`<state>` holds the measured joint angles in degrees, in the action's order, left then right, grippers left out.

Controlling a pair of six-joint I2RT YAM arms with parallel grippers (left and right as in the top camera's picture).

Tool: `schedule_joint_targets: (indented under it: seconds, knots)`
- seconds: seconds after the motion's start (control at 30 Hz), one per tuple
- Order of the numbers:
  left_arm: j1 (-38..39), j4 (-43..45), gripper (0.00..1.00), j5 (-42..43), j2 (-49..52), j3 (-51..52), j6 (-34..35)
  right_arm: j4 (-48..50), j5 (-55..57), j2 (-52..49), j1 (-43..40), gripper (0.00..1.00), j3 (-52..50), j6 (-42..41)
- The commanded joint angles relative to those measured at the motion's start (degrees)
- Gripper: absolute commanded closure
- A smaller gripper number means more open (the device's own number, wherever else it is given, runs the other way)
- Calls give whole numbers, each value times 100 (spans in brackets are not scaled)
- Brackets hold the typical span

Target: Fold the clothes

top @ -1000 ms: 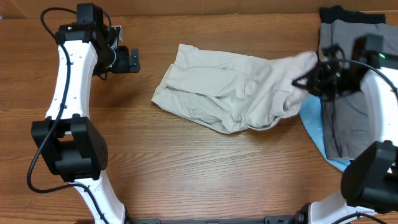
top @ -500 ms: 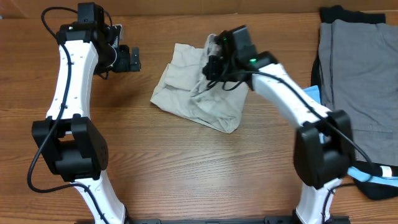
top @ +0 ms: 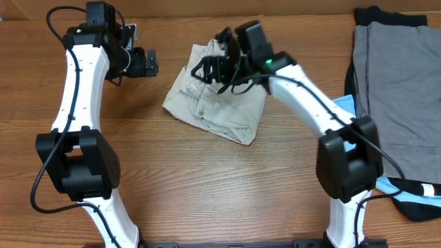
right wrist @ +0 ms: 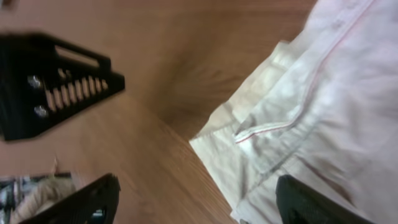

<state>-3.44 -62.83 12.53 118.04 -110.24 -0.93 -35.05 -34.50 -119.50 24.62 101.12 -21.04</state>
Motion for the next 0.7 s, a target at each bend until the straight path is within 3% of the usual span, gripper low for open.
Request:
schedule_joint_targets:
  seconds: [0.0, 0.07, 0.27, 0.4, 0.67]
  knots:
    - [210, 232, 0, 859, -33, -59, -400, -1390, 1226, 793, -717, 7, 872, 424]
    - [433, 470, 0, 835, -4, -59, -557, -2286, 1882, 909, -1139, 0, 1169, 485]
    - [1198, 1143, 0, 608, 483, -61, -1045, -3794, 2098, 975, -2546, 0, 1250, 807]
    - [1453, 1558, 0, 184, 1220, -61, -1062, -4113, 2098, 975, -2927, 0, 1248, 1019]
    - [1469, 1912, 0, 144, 1860, -61, -1023, -4162, 2247, 975, -2914, 0, 1246, 1106]
